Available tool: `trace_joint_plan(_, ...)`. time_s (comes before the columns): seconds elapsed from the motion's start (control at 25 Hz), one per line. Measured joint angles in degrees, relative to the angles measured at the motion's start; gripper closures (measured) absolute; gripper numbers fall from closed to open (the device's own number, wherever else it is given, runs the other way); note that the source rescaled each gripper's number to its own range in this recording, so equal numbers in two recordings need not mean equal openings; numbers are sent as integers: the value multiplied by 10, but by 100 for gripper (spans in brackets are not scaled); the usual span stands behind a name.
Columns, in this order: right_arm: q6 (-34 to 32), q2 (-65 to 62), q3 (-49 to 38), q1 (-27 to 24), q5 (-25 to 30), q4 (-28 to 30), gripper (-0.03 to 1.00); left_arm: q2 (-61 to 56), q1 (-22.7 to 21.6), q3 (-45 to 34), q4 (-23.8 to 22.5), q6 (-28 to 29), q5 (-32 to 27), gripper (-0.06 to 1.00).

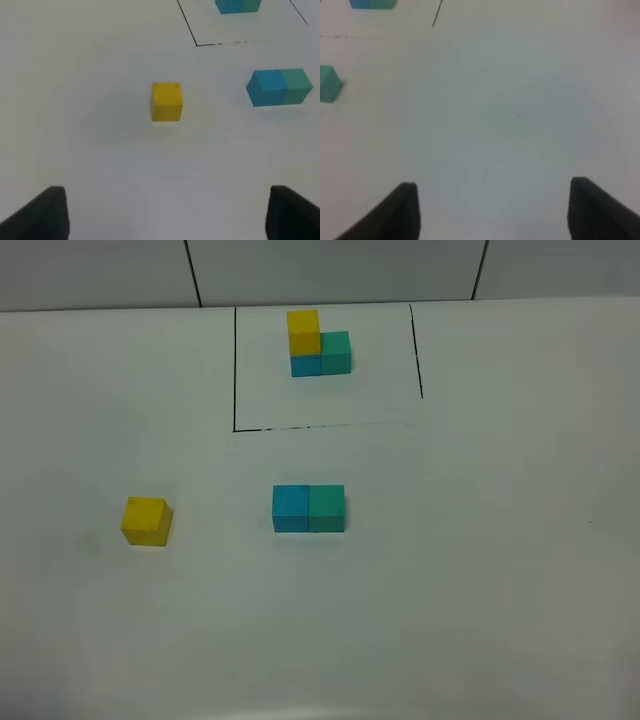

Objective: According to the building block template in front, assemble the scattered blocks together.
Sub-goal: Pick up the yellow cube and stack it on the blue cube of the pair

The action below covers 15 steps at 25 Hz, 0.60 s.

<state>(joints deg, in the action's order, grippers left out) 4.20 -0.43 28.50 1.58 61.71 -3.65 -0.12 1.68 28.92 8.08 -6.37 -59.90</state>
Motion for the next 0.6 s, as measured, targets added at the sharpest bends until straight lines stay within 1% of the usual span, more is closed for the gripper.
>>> trace_joint_plan(0.6, 0, 0, 0, 0, 0, 0, 64, 0, 0, 0, 0, 0, 0, 25)
